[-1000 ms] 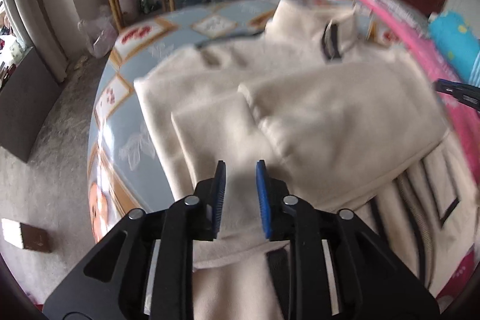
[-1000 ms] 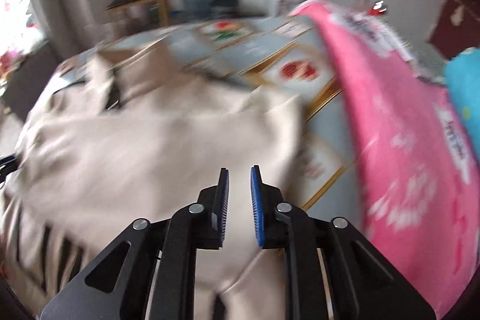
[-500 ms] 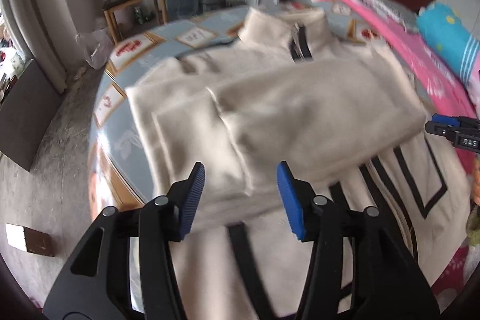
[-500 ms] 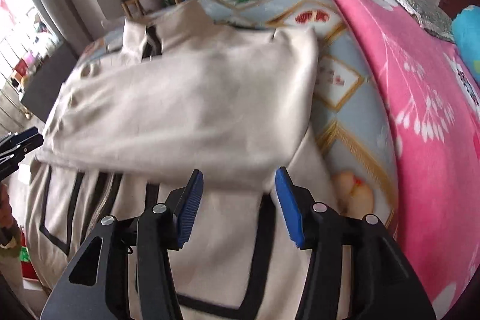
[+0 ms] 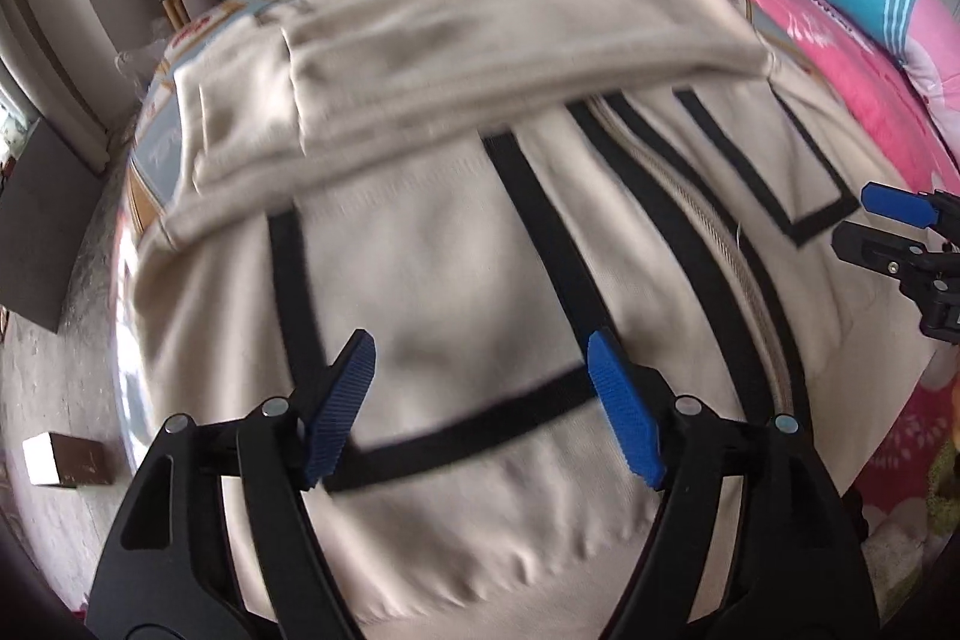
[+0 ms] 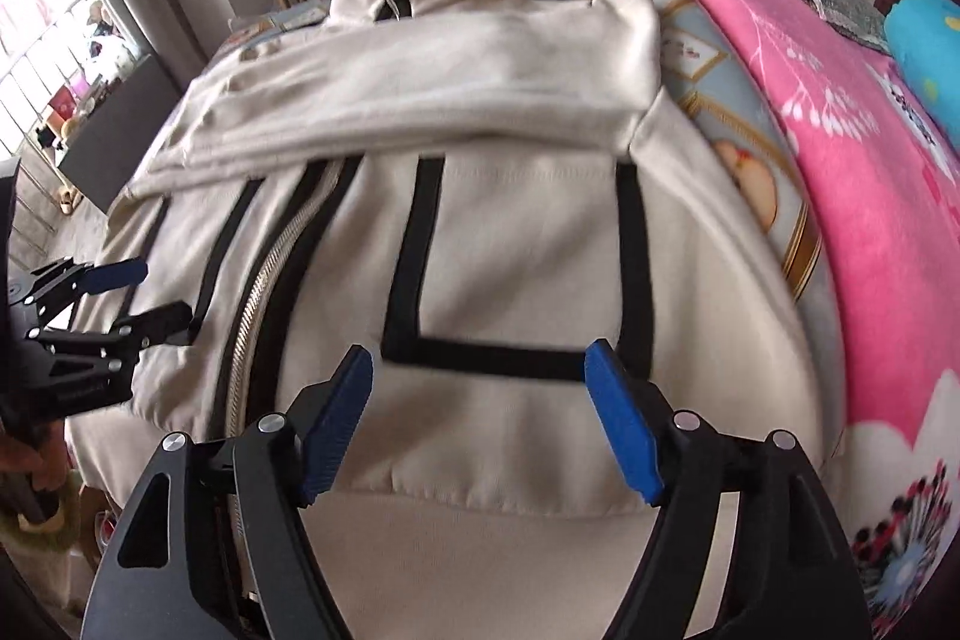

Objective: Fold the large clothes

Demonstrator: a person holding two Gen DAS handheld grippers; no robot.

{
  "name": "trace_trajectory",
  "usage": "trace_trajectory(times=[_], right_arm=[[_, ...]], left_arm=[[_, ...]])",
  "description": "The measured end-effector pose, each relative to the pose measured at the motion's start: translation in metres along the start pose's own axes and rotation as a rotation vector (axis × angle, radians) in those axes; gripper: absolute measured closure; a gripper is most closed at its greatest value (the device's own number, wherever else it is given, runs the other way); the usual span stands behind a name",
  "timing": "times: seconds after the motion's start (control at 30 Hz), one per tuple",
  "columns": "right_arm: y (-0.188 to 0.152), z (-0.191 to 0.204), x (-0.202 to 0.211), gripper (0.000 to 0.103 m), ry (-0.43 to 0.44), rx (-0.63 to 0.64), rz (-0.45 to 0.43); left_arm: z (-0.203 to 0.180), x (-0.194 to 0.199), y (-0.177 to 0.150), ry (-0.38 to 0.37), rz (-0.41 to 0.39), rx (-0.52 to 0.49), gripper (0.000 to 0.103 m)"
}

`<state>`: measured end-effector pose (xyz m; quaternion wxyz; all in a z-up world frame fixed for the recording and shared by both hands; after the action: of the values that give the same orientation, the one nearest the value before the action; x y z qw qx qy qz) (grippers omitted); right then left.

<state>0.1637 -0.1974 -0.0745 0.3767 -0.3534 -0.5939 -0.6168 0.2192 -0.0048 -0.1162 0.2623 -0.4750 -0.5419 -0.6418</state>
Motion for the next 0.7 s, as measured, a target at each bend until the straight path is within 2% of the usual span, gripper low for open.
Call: trace_trajectory(times=[0.1,0.13,0.23,0.4,0.6,0.7], right_arm=[[-0.007,-0.002,-0.009,0.029,-0.033,0.007,0.015],[-0.01,-0.002,-0.012,0.026,-0.041,0.012,0.019],[-0.018,-0.002,-0.02,0.019,-0.06,0.017,0.038],[-0.025,-0.003,-0.021,0.007,-0.073,0.006,0.016],[-0.025,-0.004,-0.02,0.006,-0.072,0.003,-0.002],[-0.024,-0.004,-0.021,0.006,-0.07,0.004,0.008]], left_arm=[[0.002,0.001,-0.004,0.024,-0.013,0.018,0.024],[0.004,0.001,-0.007,0.024,-0.011,0.035,0.02],[0.005,0.0,-0.009,0.028,-0.022,0.046,0.018],[0.005,0.0,-0.01,0.039,-0.044,0.048,0.016],[0.002,-0.001,-0.013,0.06,-0.027,0.027,0.008],[0.003,-0.001,-0.014,0.063,-0.017,0.033,0.008]])
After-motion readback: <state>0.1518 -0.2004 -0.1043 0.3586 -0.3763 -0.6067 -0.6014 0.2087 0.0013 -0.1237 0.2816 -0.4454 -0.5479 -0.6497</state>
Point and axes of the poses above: each gripper's, at about its wrist camera, not at the fingertips, and x roughly against the way its jaws point, z to its left, y to its top, the point moved 8 cm from there along -x, roughly the way its jaws point, and after that the axes turned 2 degrees about x, right-handed, at the moved point
